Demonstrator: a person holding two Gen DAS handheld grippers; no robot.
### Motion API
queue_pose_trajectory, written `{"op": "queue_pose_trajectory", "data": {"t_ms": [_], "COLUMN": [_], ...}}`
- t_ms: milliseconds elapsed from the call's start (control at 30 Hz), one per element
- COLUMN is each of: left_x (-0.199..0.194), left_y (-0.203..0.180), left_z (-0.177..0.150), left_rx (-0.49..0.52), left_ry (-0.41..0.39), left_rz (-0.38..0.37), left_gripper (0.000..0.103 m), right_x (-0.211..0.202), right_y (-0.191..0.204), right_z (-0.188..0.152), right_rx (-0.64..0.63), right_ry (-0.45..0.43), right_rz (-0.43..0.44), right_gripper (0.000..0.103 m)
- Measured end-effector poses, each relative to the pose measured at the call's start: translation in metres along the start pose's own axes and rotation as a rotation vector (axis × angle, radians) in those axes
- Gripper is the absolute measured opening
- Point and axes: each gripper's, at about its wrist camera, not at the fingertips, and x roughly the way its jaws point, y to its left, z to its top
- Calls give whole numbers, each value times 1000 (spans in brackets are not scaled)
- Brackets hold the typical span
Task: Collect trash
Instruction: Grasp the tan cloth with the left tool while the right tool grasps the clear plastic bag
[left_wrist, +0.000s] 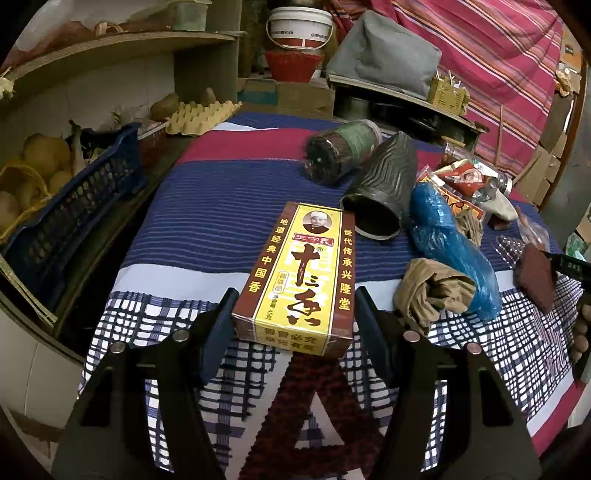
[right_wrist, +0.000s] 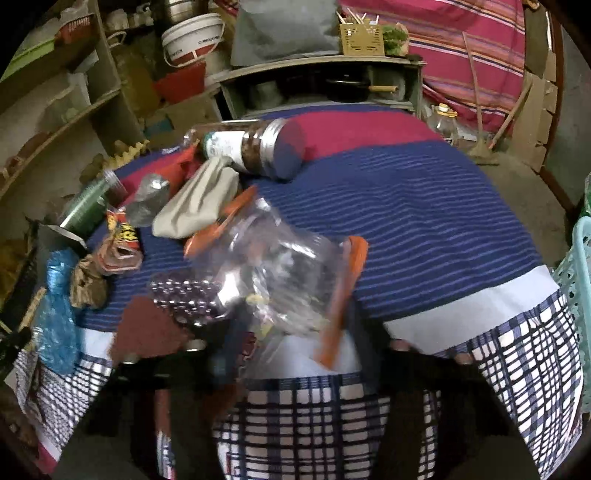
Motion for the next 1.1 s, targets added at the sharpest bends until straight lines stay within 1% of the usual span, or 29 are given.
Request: {"op": "queue_pose_trajectory", "data": {"t_ms": [133, 167, 200, 233, 267, 300, 333, 400, 433, 467, 500, 567, 600, 667, 733, 767, 800, 833, 900, 933, 967, 1033, 1100], "left_x": [3, 5, 3, -1, -12, -20, -29, -46, -48, -46, -41, -27, -22, -11, 1, 7, 8, 11, 12, 11, 9, 5, -2], "left_y": [-2, -4, -3, -2, -3, -2, -2, -9, -16, -23, -35, -58, -63, -73, -75, -76, -77, -78, -80, -80, -79, -74, -71], "left_z": [-1, -2, -3, -5, -8, -10, -12, -12, -9, -8, -5, -3, -2, -2, -2, -2, -3, -3, -3, -4, -5, -5, -5], "left_rx": [5, 12, 16, 18, 25, 26, 13, -35, -36, -29, -8, 50, 72, 110, 117, 116, 118, 121, 127, 124, 117, 89, 80], "left_ry": [20, 37, 39, 27, 0, -15, -38, -97, -111, -111, -100, -72, -61, -39, 5, 28, 37, 45, 42, 38, 35, 22, -2], "left_rz": [6, 29, 58, 69, 84, 95, 93, 18, -15, -33, -50, -60, -59, -46, -55, -74, -89, -110, -118, -124, -136, -166, -175], "left_gripper": [63, 66, 76, 81, 82, 84, 87, 93, 93, 93, 93, 93, 93, 87, 65, 62, 54, 41, 39, 35, 34, 32, 31], "right_x": [-2, -2, -2, -2, -2, -2, -1, -1, -1, -2, -3, -3, -4, -4, -5, -5, -5, -5, -5, -6, -8, -13, -19], "right_y": [-2, -2, -2, -2, -1, -2, -2, 0, 0, 1, 1, 1, 0, -2, -3, -3, -3, -2, -1, -1, -2, -3, -5], "right_z": [-1, -1, -1, -1, 0, 0, 1, 1, 2, 2, 1, 1, 1, 0, 0, 0, 1, 1, 1, 1, 2, 2, 3], "right_rx": [6, 5, 5, 2, 0, 2, 5, 2, 1, 2, 4, 7, 8, 7, 11, 12, 13, 11, 8, 10, 13, 20, 31], "right_ry": [-4, -4, -3, -6, -8, -6, -2, -1, -4, -7, -9, -12, -11, -10, -11, -13, -13, -13, -13, -19, -24, -44, -65], "right_rz": [4, 5, 9, 15, 20, 28, 38, 54, 54, 56, 56, 59, 63, 69, 74, 75, 78, 81, 85, 92, 101, 104, 108], "right_gripper": [45, 45, 45, 45, 43, 36, 33, 21, 19, 16, 16, 14, 13, 12, 12, 12, 12, 12, 7, 6, 3, 2, 2]}}
